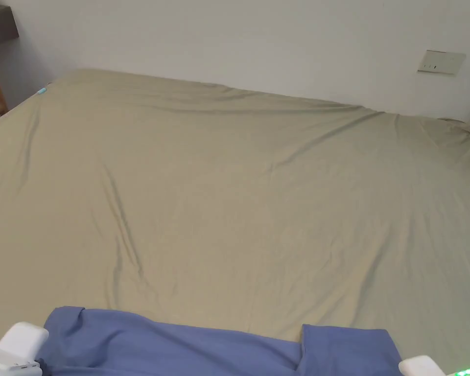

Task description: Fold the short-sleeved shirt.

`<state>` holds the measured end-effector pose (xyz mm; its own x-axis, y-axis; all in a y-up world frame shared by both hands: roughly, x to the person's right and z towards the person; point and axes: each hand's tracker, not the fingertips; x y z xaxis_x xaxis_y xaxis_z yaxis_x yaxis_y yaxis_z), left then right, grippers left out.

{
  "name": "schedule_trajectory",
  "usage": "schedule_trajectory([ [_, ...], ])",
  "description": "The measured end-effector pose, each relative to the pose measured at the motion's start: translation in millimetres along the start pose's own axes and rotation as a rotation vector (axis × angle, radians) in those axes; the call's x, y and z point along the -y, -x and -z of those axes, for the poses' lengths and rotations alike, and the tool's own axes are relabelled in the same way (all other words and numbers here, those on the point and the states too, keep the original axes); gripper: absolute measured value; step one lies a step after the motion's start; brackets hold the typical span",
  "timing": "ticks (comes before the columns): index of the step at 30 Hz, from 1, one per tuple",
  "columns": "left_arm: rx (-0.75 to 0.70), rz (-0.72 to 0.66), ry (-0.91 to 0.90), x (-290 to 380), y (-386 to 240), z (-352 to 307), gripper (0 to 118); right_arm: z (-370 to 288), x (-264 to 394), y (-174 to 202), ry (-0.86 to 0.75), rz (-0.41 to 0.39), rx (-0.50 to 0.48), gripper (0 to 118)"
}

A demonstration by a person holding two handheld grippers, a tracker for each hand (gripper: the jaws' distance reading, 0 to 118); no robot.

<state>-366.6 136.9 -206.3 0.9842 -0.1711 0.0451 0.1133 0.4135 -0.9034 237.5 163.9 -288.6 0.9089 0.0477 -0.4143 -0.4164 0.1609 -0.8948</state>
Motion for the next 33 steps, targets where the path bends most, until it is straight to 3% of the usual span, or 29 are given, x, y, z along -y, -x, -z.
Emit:
schedule_trajectory([
  [7, 0.015, 0.042, 0.064, -7, -5, 19, 3, 29, -12, 1, 0.06, 0.007, 0.007, 8],
  [10, 0.01, 0.066, 0.07, -10, -6, 14, 9, 21, -13, -1, 0.062, -0.008, 0.018, 10],
  [12, -0.032, 0.08, 0.062, -15, -4, 4, 29, 6, -14, -5, -0.018, -0.004, 0.041, 38],
  [13, -0.043, 0.067, 0.038, -20, -1, -5, 46, -4, -16, -10, -0.064, 0.006, 0.057, 64],
  [14, -0.011, 0.033, -0.01, -28, 2, -19, 79, -17, -19, -14, -0.122, 0.006, 0.083, 101],
  [15, 0.028, -0.002, -0.057, -35, 6, -32, 101, -34, -22, -17, -0.199, 0.015, 0.1, 111],
  [16, 0.061, -0.038, -0.13, -44, 9, -49, 112, -56, -26, -15, -0.276, 0.036, 0.121, 111],
  [17, 0.072, -0.062, -0.216, -55, 12, -68, 114, -79, -31, -14, -0.359, 0.059, 0.139, 111],
  [21, 0.045, -0.144, -0.553, -91, 0, -157, 114, -173, -42, 10, -0.738, 0.095, 0.195, 111],
  [24, 0.028, -0.18, -0.811, -103, -26, -220, 109, -235, -41, 56, -0.983, 0.081, 0.253, 111],
  [28, 0.001, -0.112, -1.017, -110, -64, -277, 82, -272, -41, 106, -1.14, 0.077, 0.261, 106],
  [29, -0.037, -0.117, -1.05, -110, -75, -286, 69, -275, -41, 116, -1.156, 0.069, 0.261, 89],
  [30, -0.079, -0.13, -1.059, -113, -77, -288, 55, -276, -40, 125, -1.171, 0.057, 0.266, 62],
  [31, -0.111, -0.141, -1.075, -113, -85, -292, 38, -276, -39, 136, -1.19, 0.043, 0.287, 28],
  [32, -0.132, -0.146, -1.091, -111, -92, -295, 19, -272, -40, 144, -1.206, 0.026, 0.321, 3],
  [33, -0.146, -0.16, -1.114, -110, -98, -296, 13, -269, -40, 150, -1.218, 0.012, 0.344, 3],
])
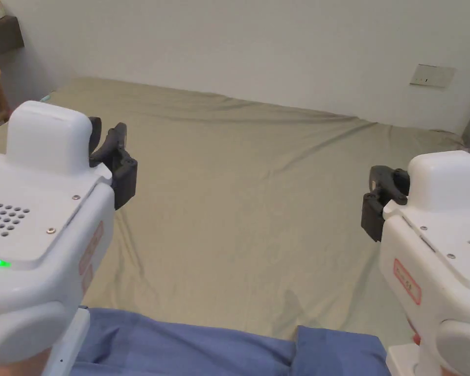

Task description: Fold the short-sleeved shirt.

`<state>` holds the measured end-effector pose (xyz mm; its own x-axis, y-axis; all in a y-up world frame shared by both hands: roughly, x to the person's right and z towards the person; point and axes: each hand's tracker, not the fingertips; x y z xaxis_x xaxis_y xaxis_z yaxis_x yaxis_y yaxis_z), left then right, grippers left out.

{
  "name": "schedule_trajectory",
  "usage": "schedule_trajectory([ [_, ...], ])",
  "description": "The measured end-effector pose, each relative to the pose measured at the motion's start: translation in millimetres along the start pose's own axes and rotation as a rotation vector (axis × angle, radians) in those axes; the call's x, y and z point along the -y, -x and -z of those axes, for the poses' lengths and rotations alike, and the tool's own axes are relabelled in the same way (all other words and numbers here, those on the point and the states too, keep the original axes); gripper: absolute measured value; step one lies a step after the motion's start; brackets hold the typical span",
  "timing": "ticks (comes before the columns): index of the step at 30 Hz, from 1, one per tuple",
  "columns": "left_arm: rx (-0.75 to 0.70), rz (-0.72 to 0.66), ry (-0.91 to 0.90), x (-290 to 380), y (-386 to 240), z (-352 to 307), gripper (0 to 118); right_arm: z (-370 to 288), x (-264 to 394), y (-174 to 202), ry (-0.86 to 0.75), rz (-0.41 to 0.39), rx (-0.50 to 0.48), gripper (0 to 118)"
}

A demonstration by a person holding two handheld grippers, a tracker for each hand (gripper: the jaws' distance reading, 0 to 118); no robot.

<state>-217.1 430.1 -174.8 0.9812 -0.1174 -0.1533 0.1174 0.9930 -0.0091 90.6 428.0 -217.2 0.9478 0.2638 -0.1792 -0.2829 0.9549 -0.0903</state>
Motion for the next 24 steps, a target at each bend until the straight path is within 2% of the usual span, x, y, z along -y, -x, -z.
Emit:
schedule_trajectory([
  [1, -0.029, 0.001, -0.025, 4, -3, 1, 10, -3, 2, 8, -0.014, -0.014, 0.011, 2],
  [2, -0.055, -0.028, -0.067, 7, -4, -2, 0, -2, 5, 13, -0.002, -0.022, 0.003, 2],
  [4, -0.091, -0.054, -0.064, 8, -7, -3, 0, 4, 10, 18, 0.022, -0.023, -0.013, 2],
  [8, -0.024, -0.031, 0.014, 14, -6, 12, 0, 7, 14, 17, 0.02, -0.002, -0.008, 2],
  [13, -0.006, 0.01, 0.094, 34, -5, 27, 0, 13, 18, 12, 0.019, -0.005, 0.005, 2],
  [17, 0.094, 0.0, 0.271, 77, 7, 47, 0, 24, 31, 11, 0.068, -0.019, -0.003, 2],
  [19, 0.171, -0.05, 0.366, 113, 22, 57, 0, 28, 41, 10, 0.104, -0.02, -0.015, 2],
  [20, 0.211, -0.096, 0.402, 134, 35, 60, 27, 31, 47, 8, 0.128, -0.017, -0.021, 2],
  [22, 0.26, -0.211, 0.546, 177, 61, 66, 95, 38, 59, 6, 0.186, -0.02, -0.053, 2],
  [23, 0.29, -0.287, 0.627, 203, 78, 71, 115, 41, 65, 5, 0.222, -0.03, -0.053, 2],
  [24, 0.328, -0.377, 0.673, 226, 96, 72, 116, 44, 70, 4, 0.229, -0.035, -0.045, 2],
])
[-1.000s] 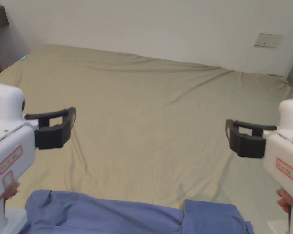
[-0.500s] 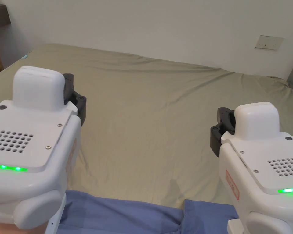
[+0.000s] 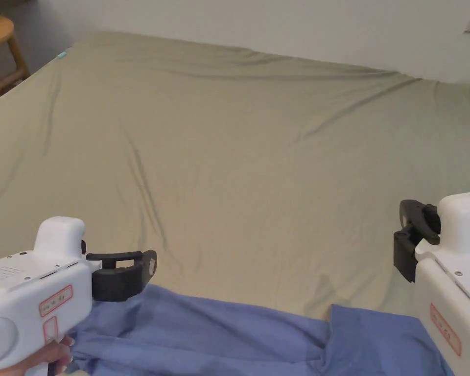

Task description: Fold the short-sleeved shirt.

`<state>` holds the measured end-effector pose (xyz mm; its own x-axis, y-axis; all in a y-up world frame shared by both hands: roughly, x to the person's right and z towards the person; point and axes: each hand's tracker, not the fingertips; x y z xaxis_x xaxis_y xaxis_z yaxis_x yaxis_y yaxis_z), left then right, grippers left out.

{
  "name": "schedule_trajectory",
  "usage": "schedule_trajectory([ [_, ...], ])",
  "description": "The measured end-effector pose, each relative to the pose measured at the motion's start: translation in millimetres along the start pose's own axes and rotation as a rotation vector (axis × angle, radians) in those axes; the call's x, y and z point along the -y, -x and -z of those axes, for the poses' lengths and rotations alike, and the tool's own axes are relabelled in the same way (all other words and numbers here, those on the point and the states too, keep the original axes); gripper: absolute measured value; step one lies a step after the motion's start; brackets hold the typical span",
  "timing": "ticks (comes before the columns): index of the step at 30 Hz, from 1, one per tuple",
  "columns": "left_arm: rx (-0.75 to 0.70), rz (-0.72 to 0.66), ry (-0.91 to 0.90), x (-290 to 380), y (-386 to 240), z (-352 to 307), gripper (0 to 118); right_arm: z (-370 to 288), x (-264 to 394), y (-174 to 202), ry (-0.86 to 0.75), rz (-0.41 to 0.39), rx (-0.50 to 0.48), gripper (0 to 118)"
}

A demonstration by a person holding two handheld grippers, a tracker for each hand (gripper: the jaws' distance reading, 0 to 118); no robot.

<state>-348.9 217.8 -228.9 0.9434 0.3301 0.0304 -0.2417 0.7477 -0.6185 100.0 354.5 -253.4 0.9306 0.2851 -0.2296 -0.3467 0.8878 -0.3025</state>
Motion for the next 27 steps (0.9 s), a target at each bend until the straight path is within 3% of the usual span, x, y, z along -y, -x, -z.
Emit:
schedule_trajectory([
  [5, 0.163, -0.418, 0.211, 49, 116, 15, 116, 8, 11, -10, 0.054, 0.028, -0.012, 2],
  [7, 0.196, -0.52, 0.264, 63, 148, 19, 116, 9, 11, -11, 0.068, 0.03, -0.01, 2],
  [11, 0.172, -0.549, 0.306, 83, 170, 27, 116, 10, 12, -9, 0.095, 0.028, -0.004, 2],
  [14, 0.367, -0.658, 0.276, 90, 162, 38, 116, 8, 12, -5, 0.112, 0.043, -0.015, 2],
  [16, 0.416, -0.762, 0.31, 96, 156, 53, 116, 6, 11, -1, 0.117, 0.038, -0.019, 2],
  [20, 0.505, -0.78, 0.327, 97, 126, 78, 116, 1, 9, 4, 0.12, 0.027, -0.037, 2],
  [22, 0.441, -0.72, 0.322, 87, 117, 75, 114, -2, 7, 6, 0.113, 0.025, -0.04, 2],
  [23, 0.363, -0.68, 0.323, 80, 115, 72, 94, -3, 5, 5, 0.109, 0.023, -0.043, 2],
  [24, 0.275, -0.644, 0.327, 75, 114, 68, 38, -4, 4, 6, 0.107, 0.023, -0.044, 2],
  [25, 0.1, -0.55, 0.389, 72, 116, 69, 5, -5, 3, 6, 0.103, 0.023, -0.046, 2],
  [26, 0.098, -0.516, 0.433, 82, 111, 72, 5, -6, 3, 6, 0.099, 0.024, -0.047, 2],
  [27, 0.263, -0.594, 0.391, 85, 108, 72, 5, -5, 4, 5, 0.098, 0.024, -0.047, 2],
])
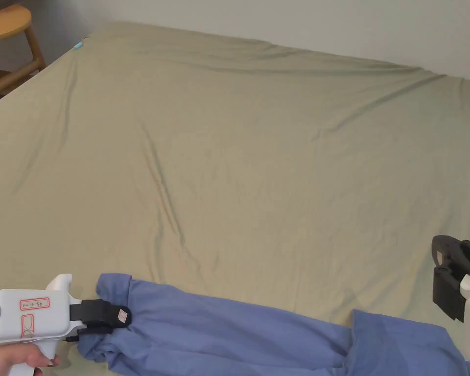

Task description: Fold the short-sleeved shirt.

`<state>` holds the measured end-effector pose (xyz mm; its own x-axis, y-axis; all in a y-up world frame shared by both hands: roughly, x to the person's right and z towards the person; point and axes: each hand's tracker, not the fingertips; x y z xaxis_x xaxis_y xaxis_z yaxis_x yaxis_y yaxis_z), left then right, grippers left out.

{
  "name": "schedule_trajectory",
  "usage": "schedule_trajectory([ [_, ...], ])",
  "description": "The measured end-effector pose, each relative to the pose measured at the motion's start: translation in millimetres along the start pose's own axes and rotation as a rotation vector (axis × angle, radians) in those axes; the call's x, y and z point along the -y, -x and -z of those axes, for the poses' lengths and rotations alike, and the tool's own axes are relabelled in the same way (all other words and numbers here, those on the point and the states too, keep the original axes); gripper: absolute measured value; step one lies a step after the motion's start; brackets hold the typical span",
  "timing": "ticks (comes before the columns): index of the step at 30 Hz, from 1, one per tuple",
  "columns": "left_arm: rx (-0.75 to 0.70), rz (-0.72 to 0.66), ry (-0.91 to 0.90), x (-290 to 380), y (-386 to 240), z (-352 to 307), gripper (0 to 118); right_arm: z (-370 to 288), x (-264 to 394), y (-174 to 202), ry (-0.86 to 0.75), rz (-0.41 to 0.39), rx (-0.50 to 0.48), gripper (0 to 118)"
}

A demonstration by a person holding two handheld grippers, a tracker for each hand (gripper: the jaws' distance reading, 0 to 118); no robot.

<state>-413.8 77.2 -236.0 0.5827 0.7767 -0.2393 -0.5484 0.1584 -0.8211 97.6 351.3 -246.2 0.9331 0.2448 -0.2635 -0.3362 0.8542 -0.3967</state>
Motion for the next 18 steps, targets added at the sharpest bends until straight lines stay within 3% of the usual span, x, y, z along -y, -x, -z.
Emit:
schedule_trajectory([
  [2, -0.079, 0.016, -0.024, -8, 6, -4, 5, -2, 0, 0, 0.001, 0.004, -0.002, 2],
  [10, -0.3, 0.313, -0.18, 7, -43, -29, 5, -16, 1, -13, -0.006, 0.001, 0.031, 2],
  [15, -0.346, 0.314, -0.239, 3, -55, -50, 5, -22, 0, -20, -0.014, 0.01, 0.051, 2],
  [18, -0.477, 0.392, -0.334, -4, -64, -69, 5, -25, -1, -22, -0.02, 0.018, 0.053, 2],
])
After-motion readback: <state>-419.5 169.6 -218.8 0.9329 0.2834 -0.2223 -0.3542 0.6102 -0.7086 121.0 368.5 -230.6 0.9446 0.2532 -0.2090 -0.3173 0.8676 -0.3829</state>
